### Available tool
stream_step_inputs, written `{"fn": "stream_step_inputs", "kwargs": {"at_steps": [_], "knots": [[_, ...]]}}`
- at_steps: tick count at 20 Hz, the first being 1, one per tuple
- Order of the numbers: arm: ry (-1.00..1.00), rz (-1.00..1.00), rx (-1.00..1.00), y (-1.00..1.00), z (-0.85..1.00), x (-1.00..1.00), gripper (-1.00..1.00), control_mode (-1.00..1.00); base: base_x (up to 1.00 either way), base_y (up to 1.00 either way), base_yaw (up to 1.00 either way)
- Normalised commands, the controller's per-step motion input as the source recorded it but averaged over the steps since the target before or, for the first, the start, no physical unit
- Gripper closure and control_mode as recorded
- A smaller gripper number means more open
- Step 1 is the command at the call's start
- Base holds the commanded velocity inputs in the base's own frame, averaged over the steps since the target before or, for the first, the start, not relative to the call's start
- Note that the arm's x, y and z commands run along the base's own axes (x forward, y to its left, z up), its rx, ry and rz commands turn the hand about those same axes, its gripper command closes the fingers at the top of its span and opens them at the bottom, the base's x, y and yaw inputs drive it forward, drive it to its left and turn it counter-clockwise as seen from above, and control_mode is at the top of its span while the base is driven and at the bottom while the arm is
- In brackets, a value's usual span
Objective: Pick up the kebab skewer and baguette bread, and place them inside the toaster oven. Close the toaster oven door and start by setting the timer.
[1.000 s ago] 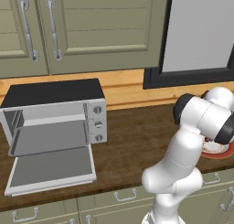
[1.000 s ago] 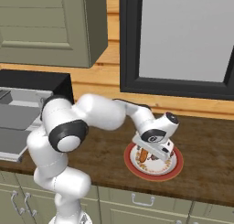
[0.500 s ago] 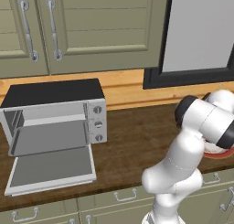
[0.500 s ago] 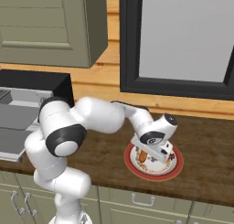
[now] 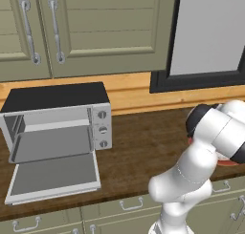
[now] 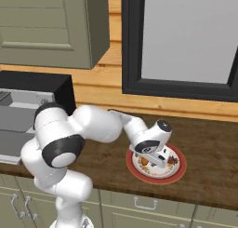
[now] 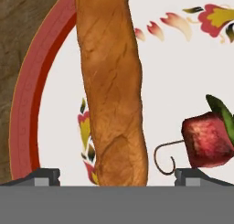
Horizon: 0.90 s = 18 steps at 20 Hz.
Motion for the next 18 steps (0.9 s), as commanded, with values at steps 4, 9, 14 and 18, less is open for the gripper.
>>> {"fn": "stream_step_inputs", "kwargs": {"at_steps": [4, 9, 14, 18], "knots": [[-0.04, -0.03, -0.07, 0.09, 0.0, 0.0, -1.0, -1.0, 0.0, 0.0, 0.0], [0.0, -0.01, -0.02, -0.02, 0.0, 0.09, -1.0, -1.0, 0.0, 0.0, 0.0], [0.01, -0.01, 0.0, -0.04, 0.15, 0.17, -1.0, -1.0, 0.0, 0.0, 0.0], [0.0, 0.0, 0.0, 0.0, 0.34, 0.14, -1.0, -1.0, 0.0, 0.0, 0.0]]}}
